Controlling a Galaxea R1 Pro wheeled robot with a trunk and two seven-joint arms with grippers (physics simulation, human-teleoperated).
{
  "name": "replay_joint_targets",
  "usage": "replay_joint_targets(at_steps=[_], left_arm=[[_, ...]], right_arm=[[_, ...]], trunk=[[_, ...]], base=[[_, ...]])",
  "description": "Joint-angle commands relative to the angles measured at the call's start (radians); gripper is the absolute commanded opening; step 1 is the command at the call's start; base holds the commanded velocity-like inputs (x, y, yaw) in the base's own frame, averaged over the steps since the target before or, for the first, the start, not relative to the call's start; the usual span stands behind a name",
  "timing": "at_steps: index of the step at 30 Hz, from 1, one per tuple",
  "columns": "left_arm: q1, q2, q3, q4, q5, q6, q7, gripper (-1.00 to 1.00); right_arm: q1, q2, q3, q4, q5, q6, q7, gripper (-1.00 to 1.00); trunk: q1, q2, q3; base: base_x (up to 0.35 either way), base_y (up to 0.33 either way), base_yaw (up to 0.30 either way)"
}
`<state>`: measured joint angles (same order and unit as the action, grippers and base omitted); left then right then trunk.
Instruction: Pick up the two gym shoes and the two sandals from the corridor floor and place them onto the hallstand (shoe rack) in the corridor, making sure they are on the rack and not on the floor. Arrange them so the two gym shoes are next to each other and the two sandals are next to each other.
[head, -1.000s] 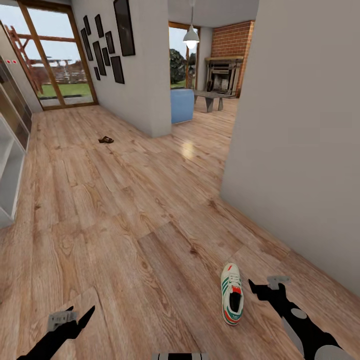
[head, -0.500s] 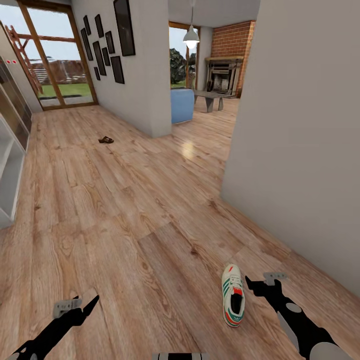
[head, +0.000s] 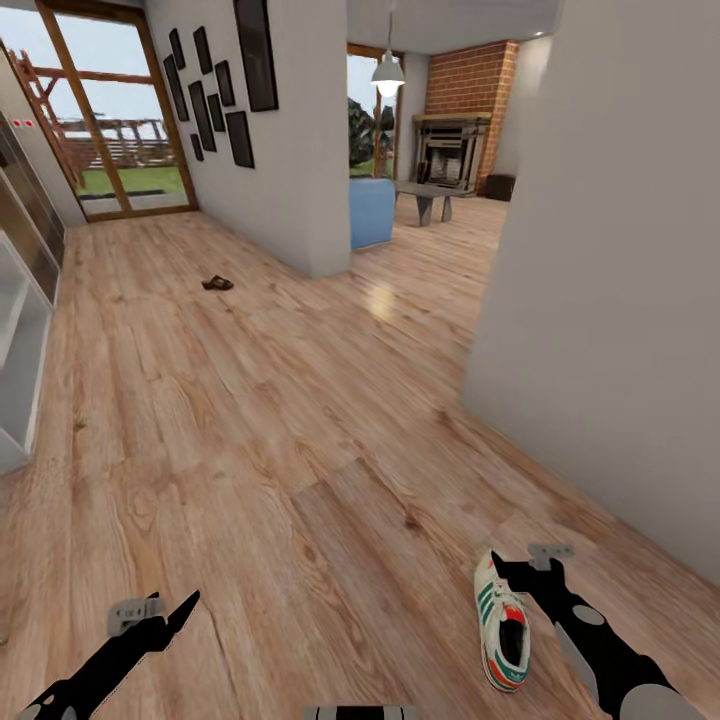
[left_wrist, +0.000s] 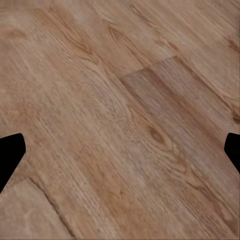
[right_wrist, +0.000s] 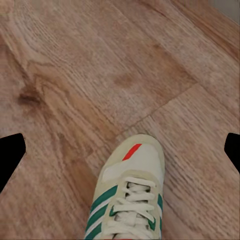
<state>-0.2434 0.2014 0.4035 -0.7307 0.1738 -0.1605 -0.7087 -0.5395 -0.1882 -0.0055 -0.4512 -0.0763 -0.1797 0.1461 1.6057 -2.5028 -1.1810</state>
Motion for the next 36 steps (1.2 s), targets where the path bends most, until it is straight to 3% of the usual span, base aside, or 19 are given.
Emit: replay_joint_targets(at_steps=[1,11,18,21,29,36], left_arm=[[-0.001,0.000,0.001,0.002,0.005,-0.001,-0.006,1.00],[-0.002,-0.006,0.000,-0.008,0.006,0.000,-0.003,1.00],[-0.040,-0.024,-0.044,-0.053,0.004,0.022,0.004,1.00],[-0.067,-0.027,-0.067,-0.080,0.003,0.062,0.005,1.00],[-0.142,-0.034,-0.099,-0.128,0.004,0.242,0.019,1.00],[-0.210,-0.048,-0.106,-0.143,0.005,0.315,0.097,1.00]], right_arm=[[0.000,0.000,-0.001,0.001,-0.008,-0.003,0.006,1.00],[0.000,-0.001,-0.001,0.002,-0.008,-0.003,0.002,1.00],[0.000,0.002,0.001,0.004,-0.009,-0.002,-0.008,1.00],[0.000,0.005,0.001,0.005,-0.009,-0.002,-0.026,1.00],[0.000,0.033,0.002,0.003,-0.011,-0.001,-0.116,1.00],[0.000,0.063,0.005,0.004,-0.010,0.001,-0.147,1.00]], trunk=[[0.000,0.000,-0.001],[0.000,0.000,-0.001],[0.000,0.000,-0.001],[0.000,0.000,-0.001],[0.000,0.000,-0.001],[0.000,0.000,-0.001]], base=[[0.191,0.250,0.000],[0.058,0.103,-0.216],[0.006,0.011,-0.291],[0.002,0.003,-0.297],[0.001,0.001,-0.266],[0.000,0.000,-0.081]])
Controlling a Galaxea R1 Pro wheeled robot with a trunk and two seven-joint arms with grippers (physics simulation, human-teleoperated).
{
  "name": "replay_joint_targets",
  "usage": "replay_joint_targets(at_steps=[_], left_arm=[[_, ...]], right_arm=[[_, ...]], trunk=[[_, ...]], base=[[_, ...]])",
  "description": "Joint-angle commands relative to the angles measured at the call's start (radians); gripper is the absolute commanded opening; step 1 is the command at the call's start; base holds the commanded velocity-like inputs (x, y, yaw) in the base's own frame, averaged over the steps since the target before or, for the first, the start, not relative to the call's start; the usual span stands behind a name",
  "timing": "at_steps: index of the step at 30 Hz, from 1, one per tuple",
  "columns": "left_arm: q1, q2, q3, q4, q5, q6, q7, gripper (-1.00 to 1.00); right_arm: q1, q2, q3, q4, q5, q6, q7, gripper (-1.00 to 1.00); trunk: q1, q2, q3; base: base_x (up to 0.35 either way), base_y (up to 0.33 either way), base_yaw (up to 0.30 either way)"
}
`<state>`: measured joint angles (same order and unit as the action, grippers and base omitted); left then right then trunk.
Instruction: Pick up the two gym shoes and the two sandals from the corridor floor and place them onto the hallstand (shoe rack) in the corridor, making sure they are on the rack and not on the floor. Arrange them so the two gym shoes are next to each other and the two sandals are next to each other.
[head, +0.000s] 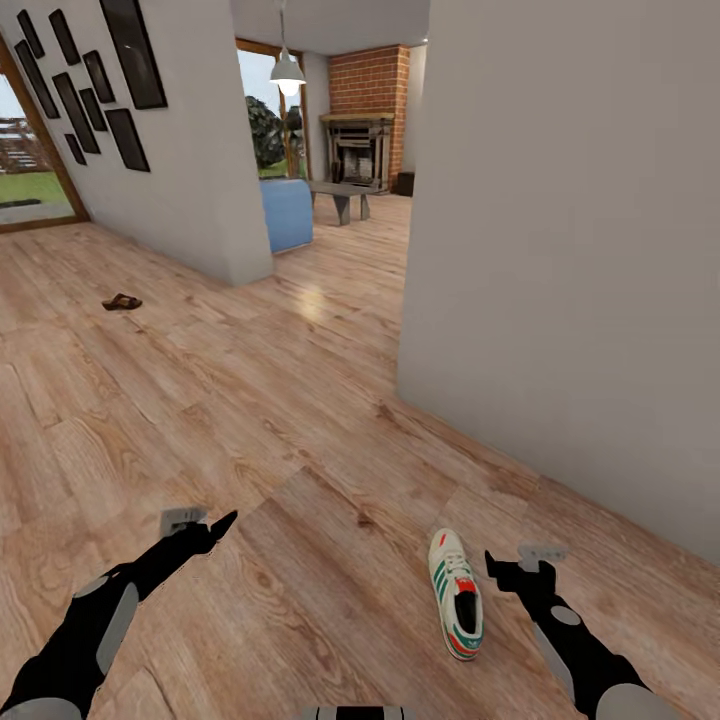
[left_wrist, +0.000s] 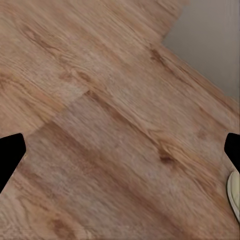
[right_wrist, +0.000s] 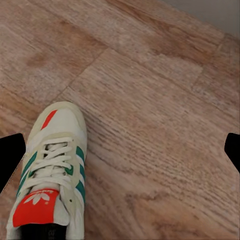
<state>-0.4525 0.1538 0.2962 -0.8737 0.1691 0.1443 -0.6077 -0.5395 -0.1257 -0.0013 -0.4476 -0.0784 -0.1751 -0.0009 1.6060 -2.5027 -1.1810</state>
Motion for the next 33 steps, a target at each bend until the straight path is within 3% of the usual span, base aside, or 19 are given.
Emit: replay_joint_targets(at_steps=[1,8,15,22,33], left_arm=[[-0.012,-0.002,0.001,-0.001,0.010,0.015,0.011,1.00],[-0.077,-0.007,-0.040,-0.004,0.010,0.052,0.100,1.00],[-0.090,-0.006,-0.088,-0.047,0.010,0.097,0.128,1.00],[-0.091,-0.004,-0.097,-0.091,0.010,0.107,0.134,1.00],[-0.090,-0.006,-0.100,-0.104,0.012,0.108,0.134,1.00]], right_arm=[[0.000,0.004,0.002,0.001,-0.008,-0.003,-0.002,1.00],[0.000,0.033,0.003,0.005,-0.006,-0.003,-0.006,1.00],[0.000,0.052,0.003,0.008,-0.006,-0.004,-0.005,1.00],[0.000,0.063,0.003,0.009,-0.005,-0.004,-0.005,1.00],[0.000,0.067,0.003,0.010,-0.005,-0.006,-0.005,1.00]], trunk=[[0.000,0.000,-0.001],[0.000,0.000,-0.001],[0.000,0.000,-0.001],[0.000,0.000,-0.001],[0.000,0.000,-0.001]], base=[[0.000,0.000,-0.030],[0.000,0.000,-0.014],[0.000,0.000,-0.003],[0.024,0.000,0.000],[0.189,0.031,0.000]])
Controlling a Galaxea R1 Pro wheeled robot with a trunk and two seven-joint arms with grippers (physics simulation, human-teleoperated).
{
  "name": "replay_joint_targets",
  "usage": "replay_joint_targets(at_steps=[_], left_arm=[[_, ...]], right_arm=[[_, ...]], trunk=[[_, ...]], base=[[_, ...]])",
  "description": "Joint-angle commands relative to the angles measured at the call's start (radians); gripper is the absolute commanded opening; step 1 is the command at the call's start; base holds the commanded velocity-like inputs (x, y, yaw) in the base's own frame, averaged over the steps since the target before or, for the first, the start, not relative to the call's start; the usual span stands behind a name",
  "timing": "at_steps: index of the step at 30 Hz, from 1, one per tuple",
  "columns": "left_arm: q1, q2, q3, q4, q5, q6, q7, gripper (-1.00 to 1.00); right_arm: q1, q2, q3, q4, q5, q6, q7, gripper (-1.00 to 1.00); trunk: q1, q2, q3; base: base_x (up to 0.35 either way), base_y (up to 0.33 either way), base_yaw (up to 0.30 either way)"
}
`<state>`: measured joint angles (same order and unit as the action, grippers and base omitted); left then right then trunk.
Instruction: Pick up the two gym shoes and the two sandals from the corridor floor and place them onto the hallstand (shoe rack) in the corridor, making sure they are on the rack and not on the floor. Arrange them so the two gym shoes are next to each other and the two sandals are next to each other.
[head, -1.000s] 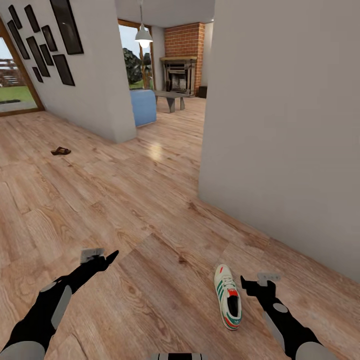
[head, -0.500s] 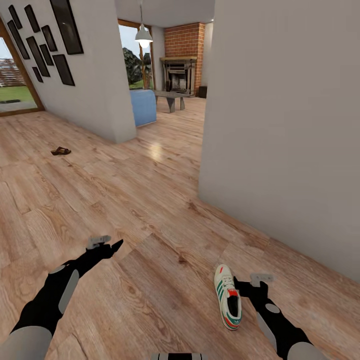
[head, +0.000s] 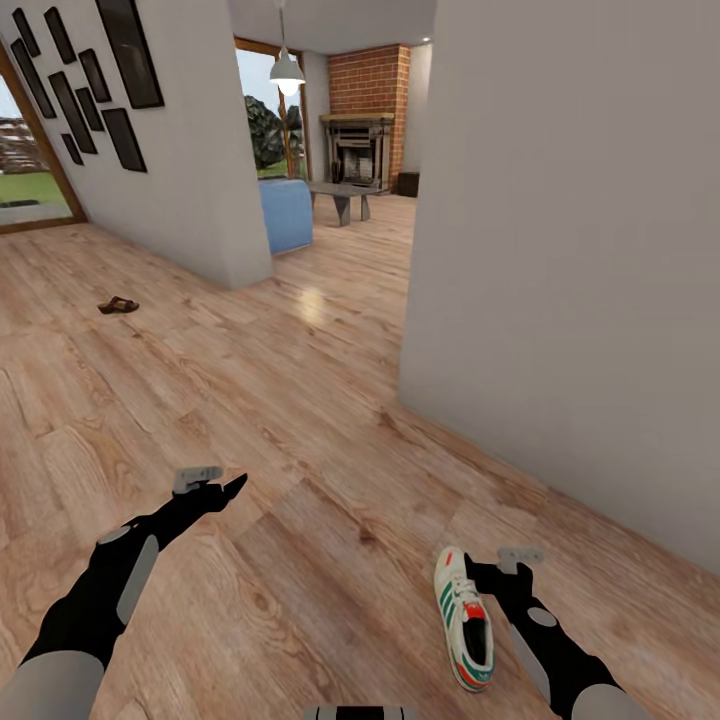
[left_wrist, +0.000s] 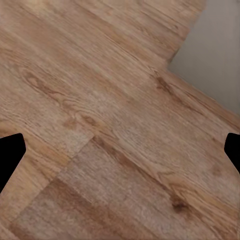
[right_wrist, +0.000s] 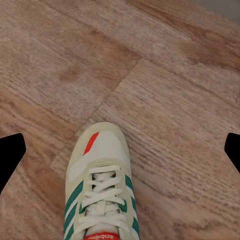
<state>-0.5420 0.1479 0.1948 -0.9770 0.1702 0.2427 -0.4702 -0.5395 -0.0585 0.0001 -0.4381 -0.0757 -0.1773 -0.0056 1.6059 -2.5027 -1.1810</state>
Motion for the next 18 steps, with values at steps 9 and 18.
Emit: replay_joint_targets(at_steps=[9,18], left_arm=[[0.017,-0.004,0.000,-0.001,0.012,0.005,-0.011,1.00],[0.045,-0.004,0.000,-0.003,0.018,0.003,-0.035,1.00]], right_arm=[[0.000,-0.001,0.001,0.001,-0.009,-0.004,-0.001,1.00],[0.000,-0.001,0.001,0.001,-0.009,-0.004,-0.001,1.00]], trunk=[[0.000,0.000,-0.001],[0.000,0.000,-0.001]], base=[[-0.059,0.005,0.000],[-0.301,0.000,0.000]])
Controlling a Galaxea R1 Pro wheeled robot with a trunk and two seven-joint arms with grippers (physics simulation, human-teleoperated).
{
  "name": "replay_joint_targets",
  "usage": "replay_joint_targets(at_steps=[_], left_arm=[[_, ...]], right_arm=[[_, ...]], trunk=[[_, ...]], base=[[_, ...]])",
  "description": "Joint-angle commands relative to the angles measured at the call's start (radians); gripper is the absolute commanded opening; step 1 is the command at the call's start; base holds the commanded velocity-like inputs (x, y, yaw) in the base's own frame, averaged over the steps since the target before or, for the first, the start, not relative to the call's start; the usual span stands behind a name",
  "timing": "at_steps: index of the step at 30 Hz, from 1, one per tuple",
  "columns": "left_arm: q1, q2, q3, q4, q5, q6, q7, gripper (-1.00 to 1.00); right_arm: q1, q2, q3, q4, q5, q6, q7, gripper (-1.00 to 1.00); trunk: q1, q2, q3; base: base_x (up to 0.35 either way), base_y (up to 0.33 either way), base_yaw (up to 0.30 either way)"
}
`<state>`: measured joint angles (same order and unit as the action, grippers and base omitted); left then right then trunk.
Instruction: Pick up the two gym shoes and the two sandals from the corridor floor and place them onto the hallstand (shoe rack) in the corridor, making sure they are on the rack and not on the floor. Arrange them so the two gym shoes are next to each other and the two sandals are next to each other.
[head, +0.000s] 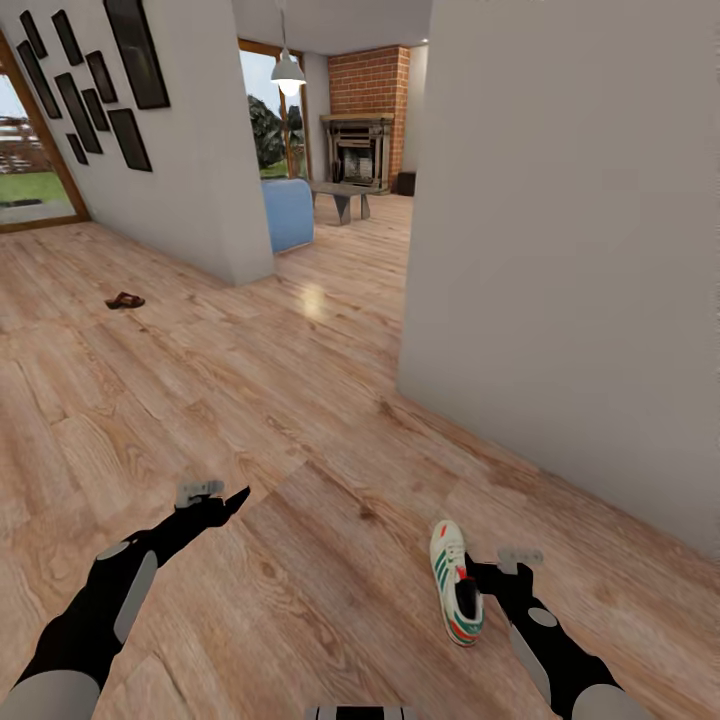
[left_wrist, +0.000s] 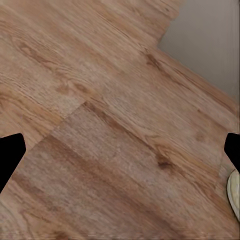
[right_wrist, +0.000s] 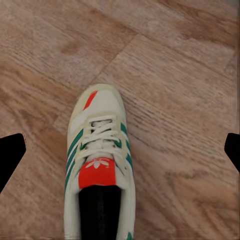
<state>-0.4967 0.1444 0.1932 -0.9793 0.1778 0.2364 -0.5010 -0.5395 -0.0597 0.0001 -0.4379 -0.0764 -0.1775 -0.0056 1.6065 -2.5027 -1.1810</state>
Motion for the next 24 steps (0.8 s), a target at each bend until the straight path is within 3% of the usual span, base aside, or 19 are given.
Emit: replay_joint_targets(at_steps=[1,6,13,24], left_arm=[[0.000,0.000,0.002,0.000,0.010,0.010,-0.004,1.00],[0.018,0.000,0.001,-0.001,0.006,0.009,-0.043,1.00],[0.020,0.001,-0.014,-0.001,0.005,0.009,-0.046,1.00],[0.021,0.002,-0.018,-0.004,0.009,0.009,-0.046,1.00]], right_arm=[[0.000,0.000,0.001,0.001,-0.008,-0.004,-0.001,1.00],[0.000,0.000,0.001,0.001,-0.008,-0.004,-0.001,1.00],[0.000,0.000,0.001,0.001,-0.008,-0.004,-0.001,1.00],[0.000,0.000,0.001,0.001,-0.008,-0.004,-0.001,1.00]], trunk=[[-0.001,0.000,-0.001],[-0.001,0.000,-0.001],[-0.001,0.000,-0.001],[-0.001,0.000,-0.001]], base=[[-0.251,0.000,0.000],[-0.123,0.000,0.000],[-0.017,0.000,0.000],[-0.151,0.000,0.000]])
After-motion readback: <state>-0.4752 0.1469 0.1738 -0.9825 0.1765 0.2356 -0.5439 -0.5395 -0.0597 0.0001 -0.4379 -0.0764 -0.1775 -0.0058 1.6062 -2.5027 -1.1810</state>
